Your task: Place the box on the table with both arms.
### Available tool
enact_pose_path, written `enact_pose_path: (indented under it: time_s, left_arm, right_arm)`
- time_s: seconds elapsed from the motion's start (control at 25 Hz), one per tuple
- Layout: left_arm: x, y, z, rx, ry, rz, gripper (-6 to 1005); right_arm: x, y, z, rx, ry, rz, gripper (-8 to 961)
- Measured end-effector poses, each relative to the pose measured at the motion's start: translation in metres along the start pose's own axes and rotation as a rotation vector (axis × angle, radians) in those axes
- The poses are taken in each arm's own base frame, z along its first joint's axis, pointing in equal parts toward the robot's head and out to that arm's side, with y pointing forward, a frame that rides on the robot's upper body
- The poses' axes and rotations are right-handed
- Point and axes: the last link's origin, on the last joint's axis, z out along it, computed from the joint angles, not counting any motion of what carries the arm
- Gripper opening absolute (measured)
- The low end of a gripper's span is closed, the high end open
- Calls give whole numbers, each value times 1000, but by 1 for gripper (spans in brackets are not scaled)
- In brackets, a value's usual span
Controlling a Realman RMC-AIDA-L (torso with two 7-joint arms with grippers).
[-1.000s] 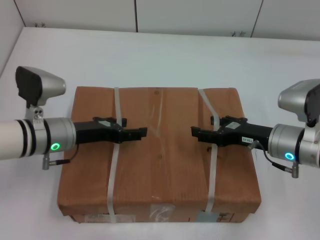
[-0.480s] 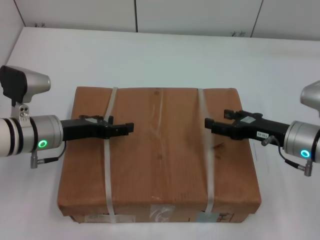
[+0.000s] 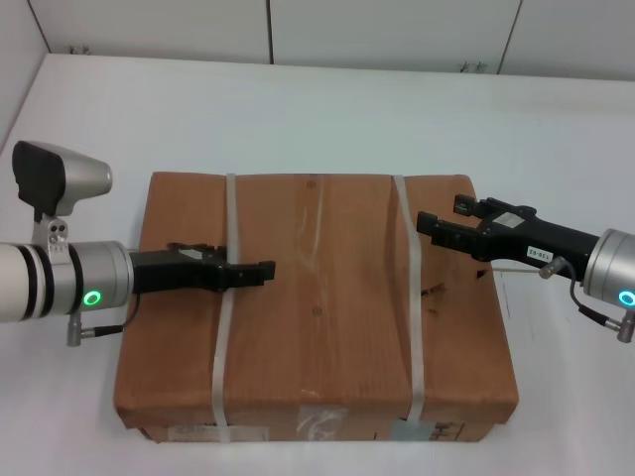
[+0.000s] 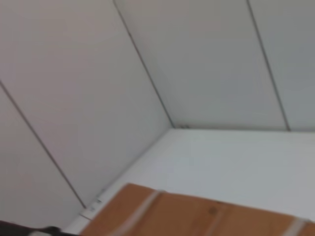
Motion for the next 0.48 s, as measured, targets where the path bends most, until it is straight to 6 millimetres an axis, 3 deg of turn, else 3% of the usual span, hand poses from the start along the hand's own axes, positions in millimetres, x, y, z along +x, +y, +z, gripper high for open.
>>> enact_pose_path:
  time_s: [0.24, 0.48]
  left_arm:
    - [8, 0, -4, -19, 44, 18, 826]
    - [21, -8, -27, -52, 152, 19, 826]
  right_arm:
    - [-5, 11, -15, -91, -106, -72, 864]
    - [-17, 22, -32, -192, -187, -189, 864]
